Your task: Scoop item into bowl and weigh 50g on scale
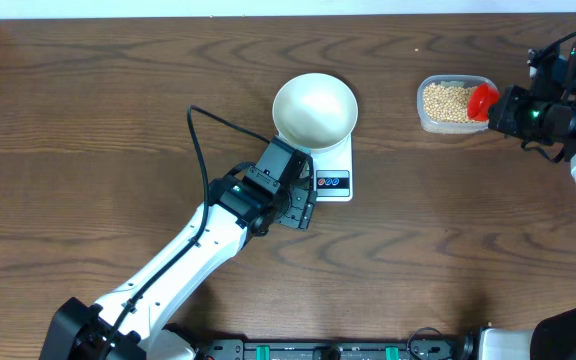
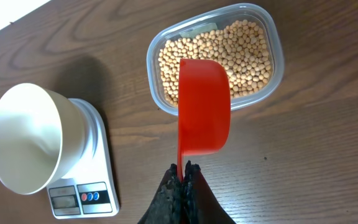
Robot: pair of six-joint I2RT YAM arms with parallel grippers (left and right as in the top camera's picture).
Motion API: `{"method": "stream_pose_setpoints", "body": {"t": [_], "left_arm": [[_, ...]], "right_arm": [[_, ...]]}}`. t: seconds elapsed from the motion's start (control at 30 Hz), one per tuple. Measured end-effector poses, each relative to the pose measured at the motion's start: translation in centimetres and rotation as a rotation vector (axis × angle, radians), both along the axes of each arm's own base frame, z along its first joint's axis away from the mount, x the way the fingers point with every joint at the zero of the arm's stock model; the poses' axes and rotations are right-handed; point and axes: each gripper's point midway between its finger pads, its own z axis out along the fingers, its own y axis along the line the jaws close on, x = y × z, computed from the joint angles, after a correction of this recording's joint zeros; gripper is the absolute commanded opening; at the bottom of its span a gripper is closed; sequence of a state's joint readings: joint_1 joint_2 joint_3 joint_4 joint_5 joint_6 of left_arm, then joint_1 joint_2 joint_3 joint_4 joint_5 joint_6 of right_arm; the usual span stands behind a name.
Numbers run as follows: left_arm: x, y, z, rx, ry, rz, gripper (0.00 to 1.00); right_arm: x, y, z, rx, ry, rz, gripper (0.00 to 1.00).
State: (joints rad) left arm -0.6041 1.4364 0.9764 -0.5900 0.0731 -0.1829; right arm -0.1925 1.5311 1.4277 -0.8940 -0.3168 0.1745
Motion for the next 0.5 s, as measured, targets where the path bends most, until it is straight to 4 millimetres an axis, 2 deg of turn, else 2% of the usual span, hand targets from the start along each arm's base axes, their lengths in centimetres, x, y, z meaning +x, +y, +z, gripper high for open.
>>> {"method": "stream_pose_setpoints", "body": {"t": [0.5], "left_arm": [[0.07,-0.04,0.04,-0.002,-0.003,0.0,0.88]], "right_arm": [[-0.1,0.02,-0.05,0.001,0.005,0.0,0.01]]}}
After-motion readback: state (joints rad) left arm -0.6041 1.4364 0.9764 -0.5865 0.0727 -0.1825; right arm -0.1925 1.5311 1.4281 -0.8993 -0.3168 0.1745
